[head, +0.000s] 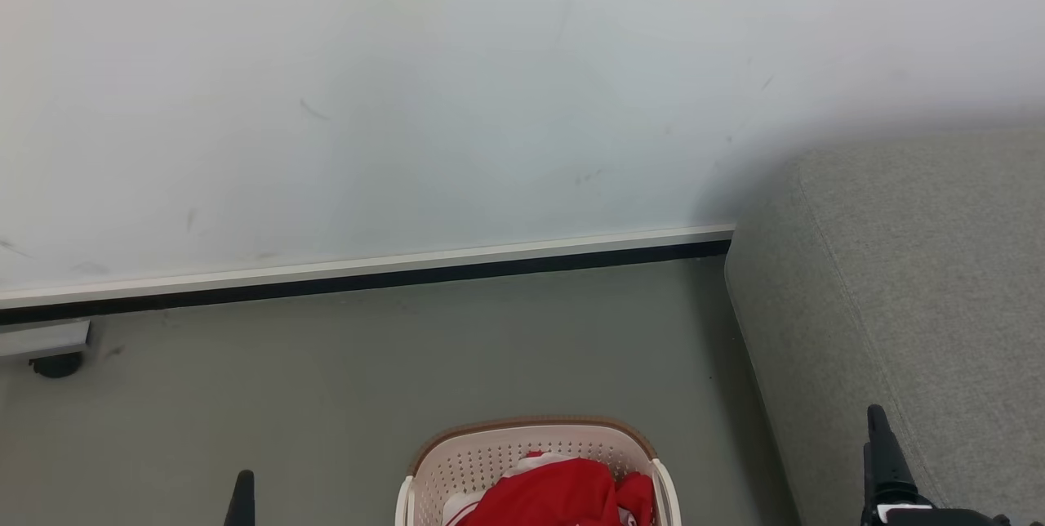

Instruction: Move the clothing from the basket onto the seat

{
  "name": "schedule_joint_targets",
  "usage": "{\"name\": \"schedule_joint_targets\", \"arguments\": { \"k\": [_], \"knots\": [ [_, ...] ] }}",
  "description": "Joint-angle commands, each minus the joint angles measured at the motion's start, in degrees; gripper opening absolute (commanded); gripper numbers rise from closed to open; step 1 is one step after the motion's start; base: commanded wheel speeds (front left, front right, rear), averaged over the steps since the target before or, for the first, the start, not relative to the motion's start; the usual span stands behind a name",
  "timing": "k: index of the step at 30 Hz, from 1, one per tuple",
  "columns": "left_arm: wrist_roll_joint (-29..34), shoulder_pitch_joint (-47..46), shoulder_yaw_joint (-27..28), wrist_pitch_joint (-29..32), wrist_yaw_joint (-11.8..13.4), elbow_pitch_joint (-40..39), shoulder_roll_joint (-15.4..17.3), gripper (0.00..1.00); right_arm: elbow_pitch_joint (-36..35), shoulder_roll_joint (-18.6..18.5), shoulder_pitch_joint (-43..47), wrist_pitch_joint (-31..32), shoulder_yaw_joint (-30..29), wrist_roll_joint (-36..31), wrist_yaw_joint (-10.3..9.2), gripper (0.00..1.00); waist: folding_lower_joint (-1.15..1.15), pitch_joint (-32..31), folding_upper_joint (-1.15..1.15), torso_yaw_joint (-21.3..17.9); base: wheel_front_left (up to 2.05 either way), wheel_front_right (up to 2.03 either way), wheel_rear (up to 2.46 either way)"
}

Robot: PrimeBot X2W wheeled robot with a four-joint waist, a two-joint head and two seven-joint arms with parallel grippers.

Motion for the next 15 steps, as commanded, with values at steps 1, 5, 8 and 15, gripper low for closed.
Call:
{"name": "schedule_joint_targets", "arguments": {
  "k": [1, 5, 8, 15],
  "knots": [
    [3.1, -0.05, -0.64, -0.82, 0.48, -0.78, 0.58, 1.0, -0.59, 0.16, -0.87, -0.4, 0.16, -3.29, 0.01, 1.0, 0.0, -0.04, 0.0, 0.07, 0.0, 0.0, 0.0],
    [7.47, -0.12, -1.48, -1.77, 0.91, -0.76, 0.61, 1.0, -0.13, 0.64, -0.99, -0.59, 0.57, -7.93, 0.01, 1.0, 0.0, -0.11, 0.0, 0.16, 0.0, 0.0, 0.0],
    [11.77, 0.0, -2.25, -2.46, 1.16, -0.73, 0.7, 1.0, 0.28, 0.98, -1.04, -0.78, 0.52, -10.96, 0.01, 1.0, 0.0, -0.17, 0.0, 0.21, 0.0, 0.0, 0.0],
    [20.56, 0.19, -3.51, -3.99, 1.87, -1.49, 0.93, 1.0, 1.43, 1.57, -1.24, -1.05, 0.74, -19.46, 0.01, 1.0, 0.0, -0.31, 0.0, 0.39, 0.0, 0.0, 0.0]
  ]
}}
